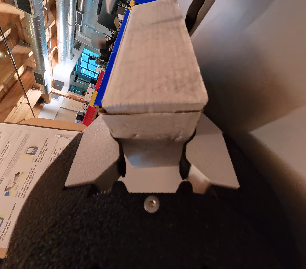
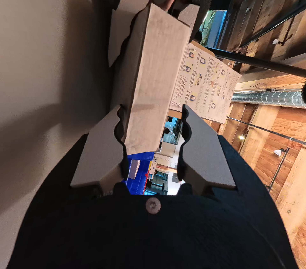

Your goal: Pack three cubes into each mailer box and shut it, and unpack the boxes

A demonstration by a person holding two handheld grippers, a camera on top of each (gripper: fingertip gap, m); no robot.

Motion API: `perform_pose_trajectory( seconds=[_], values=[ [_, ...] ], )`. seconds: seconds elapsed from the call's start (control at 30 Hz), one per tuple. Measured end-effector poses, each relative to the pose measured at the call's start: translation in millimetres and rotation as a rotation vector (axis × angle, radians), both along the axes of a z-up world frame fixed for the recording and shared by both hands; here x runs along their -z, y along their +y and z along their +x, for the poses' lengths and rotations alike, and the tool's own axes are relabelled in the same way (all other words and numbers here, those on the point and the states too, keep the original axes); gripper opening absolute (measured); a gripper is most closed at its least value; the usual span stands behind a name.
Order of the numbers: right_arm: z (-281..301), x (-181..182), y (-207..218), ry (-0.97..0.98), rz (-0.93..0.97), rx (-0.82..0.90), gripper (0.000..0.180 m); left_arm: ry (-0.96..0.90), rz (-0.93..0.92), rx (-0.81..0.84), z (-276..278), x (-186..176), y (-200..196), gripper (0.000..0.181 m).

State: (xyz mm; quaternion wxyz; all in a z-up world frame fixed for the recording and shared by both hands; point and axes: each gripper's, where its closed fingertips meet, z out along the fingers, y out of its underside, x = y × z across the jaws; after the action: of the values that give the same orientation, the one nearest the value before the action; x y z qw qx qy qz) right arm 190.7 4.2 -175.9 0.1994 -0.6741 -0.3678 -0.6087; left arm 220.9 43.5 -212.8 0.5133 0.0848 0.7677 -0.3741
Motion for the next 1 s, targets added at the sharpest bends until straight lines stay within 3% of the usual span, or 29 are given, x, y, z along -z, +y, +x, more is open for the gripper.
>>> perform_pose_trajectory(
  seconds=[0.2,0.37,0.43,0.53,0.83,0.9,1.0],
  values=[
    [-6.0,6.1,-8.1,0.0,0.059,0.014,0.038,0.031,-0.021,-0.001,0.6,-0.1,1.1,0.078],
    [-5.3,1.5,-14.1,-0.074,0.096,0.017,0.036,0.049,-0.033,-0.002,1.5,-0.3,1.0,0.076],
    [-2.1,0.5,-19.7,-0.119,0.103,0.034,0.026,0.054,-0.035,-0.004,2.2,-0.2,0.7,0.076],
    [3.9,2.2,-24.7,-0.118,0.134,0.055,0.024,0.048,-0.022,0.002,0.9,0.7,-0.8,0.074],
    [27.9,-4.1,-24.5,-0.162,0.153,0.086,0.042,0.053,-0.019,-0.029,8.7,1.8,-3.1,0.071],
    [27.7,-3.0,-22.6,-0.195,0.131,0.104,0.037,0.058,-0.022,-0.034,9.3,1.8,-2.1,0.071],
    [29.0,8.6,-23.6,-0.21,0.096,0.106,0.013,0.06,-0.02,-0.035,9.5,2.0,-1.7,0.071]
  ],
)
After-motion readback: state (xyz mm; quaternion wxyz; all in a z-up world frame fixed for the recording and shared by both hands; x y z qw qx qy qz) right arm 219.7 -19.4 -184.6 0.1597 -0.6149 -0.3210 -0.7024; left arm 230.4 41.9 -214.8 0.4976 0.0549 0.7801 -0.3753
